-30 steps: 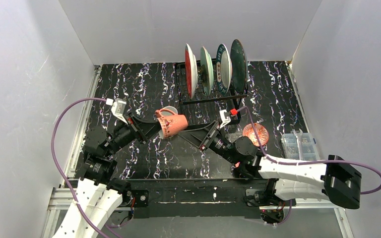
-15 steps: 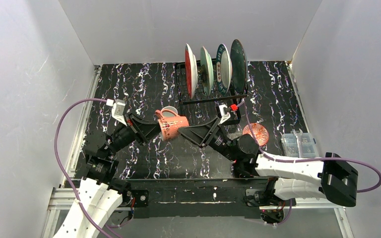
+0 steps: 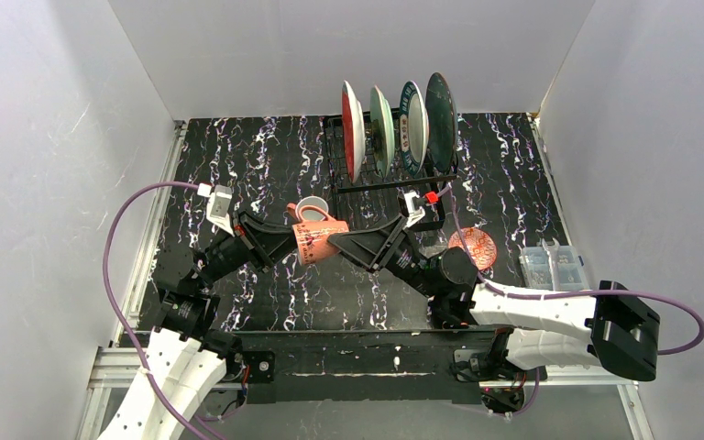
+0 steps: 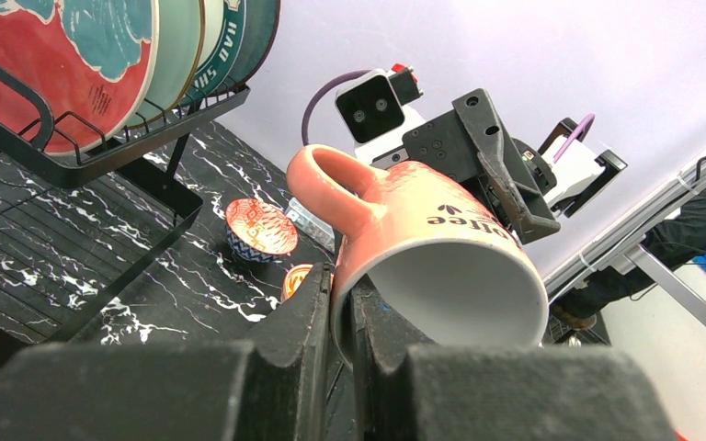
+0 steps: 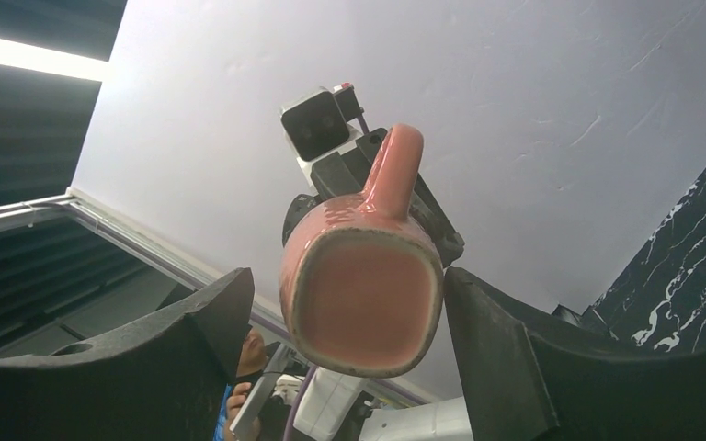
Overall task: Load the mixed dishes into the dish rack
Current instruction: Turn the cup upside down in the dish rack.
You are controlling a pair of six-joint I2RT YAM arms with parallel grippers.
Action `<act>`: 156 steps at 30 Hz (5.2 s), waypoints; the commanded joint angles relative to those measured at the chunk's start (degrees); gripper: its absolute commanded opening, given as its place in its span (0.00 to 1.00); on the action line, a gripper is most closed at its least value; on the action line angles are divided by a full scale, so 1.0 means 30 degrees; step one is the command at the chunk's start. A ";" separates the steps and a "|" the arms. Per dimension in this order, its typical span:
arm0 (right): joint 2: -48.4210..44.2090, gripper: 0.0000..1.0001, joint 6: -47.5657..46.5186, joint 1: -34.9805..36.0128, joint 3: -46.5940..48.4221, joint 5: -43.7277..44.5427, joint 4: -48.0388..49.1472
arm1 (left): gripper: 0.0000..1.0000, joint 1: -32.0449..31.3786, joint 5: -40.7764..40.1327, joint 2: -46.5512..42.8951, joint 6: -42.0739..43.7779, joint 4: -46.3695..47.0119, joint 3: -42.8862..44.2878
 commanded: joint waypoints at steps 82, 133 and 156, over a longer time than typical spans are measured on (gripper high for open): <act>-0.3833 0.21 -1.6811 -0.0457 0.7525 1.5927 -2.5075 | 0.67 0.0075 -0.2237 0.3690 0.9508 -1.4241 0.2765; 0.1363 0.18 -1.8651 -0.9958 0.0984 0.7783 -1.1831 | 0.68 -0.0183 -0.2614 0.4200 0.9892 -1.4944 0.2853; 0.3533 0.17 -1.9423 -1.0119 0.0634 0.7621 -0.9776 | 0.68 -0.0217 -0.2771 0.4251 0.9936 -1.5095 0.2875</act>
